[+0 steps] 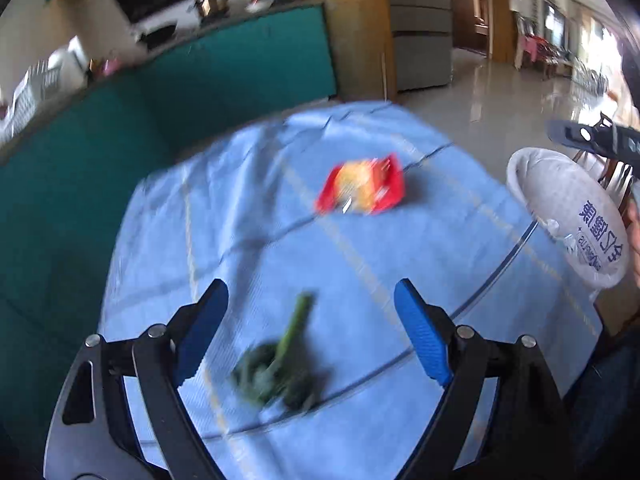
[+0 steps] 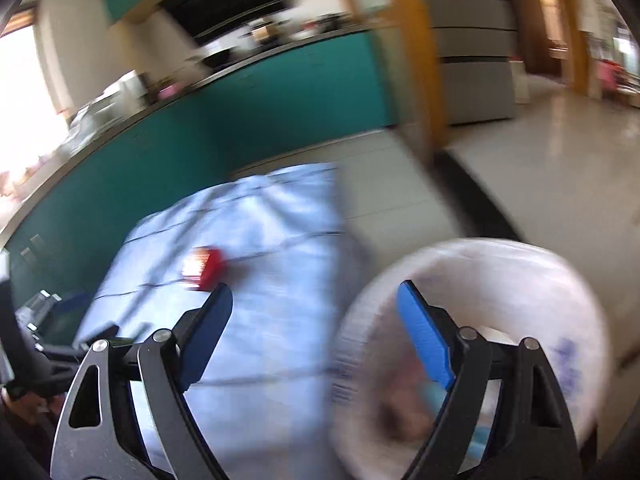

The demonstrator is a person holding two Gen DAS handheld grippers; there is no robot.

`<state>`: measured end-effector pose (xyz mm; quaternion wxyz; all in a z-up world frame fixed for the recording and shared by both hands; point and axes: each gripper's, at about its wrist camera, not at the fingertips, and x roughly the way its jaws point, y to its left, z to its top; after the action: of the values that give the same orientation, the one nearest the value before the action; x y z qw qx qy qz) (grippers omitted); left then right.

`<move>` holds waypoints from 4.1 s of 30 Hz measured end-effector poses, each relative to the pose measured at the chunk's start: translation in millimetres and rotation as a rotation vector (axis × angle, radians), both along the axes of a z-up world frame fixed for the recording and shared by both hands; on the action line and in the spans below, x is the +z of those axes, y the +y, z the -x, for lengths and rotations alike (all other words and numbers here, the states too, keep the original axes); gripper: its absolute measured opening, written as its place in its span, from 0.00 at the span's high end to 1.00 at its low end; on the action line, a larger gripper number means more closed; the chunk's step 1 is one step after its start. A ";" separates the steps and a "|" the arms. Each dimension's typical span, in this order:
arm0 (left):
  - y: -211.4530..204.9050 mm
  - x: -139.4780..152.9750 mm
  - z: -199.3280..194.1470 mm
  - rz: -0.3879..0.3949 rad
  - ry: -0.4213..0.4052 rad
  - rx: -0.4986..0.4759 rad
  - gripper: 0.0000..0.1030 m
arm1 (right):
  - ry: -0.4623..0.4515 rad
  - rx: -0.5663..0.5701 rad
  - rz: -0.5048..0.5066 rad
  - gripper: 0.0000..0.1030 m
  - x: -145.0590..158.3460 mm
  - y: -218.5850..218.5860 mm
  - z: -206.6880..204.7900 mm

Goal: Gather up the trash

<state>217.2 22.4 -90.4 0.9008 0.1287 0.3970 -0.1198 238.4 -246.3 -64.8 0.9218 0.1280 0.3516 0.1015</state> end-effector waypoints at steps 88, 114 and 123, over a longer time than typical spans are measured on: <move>-53.5 148.2 251.1 0.197 -0.532 -0.021 0.03 | -0.384 -0.460 0.347 0.03 113.9 29.0 321.1; -4.2 166.5 285.3 0.209 -0.556 0.042 0.03 | -0.418 -0.411 0.410 0.03 131.2 87.3 333.4; -1.4 163.6 280.4 0.203 -0.546 0.046 0.03 | -0.410 -0.408 0.408 0.03 129.3 85.9 328.6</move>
<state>-63.2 21.0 73.2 0.9851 0.0566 0.1287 -0.0995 -90.2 -160.4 64.5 0.9811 -0.0144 0.1395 -0.1333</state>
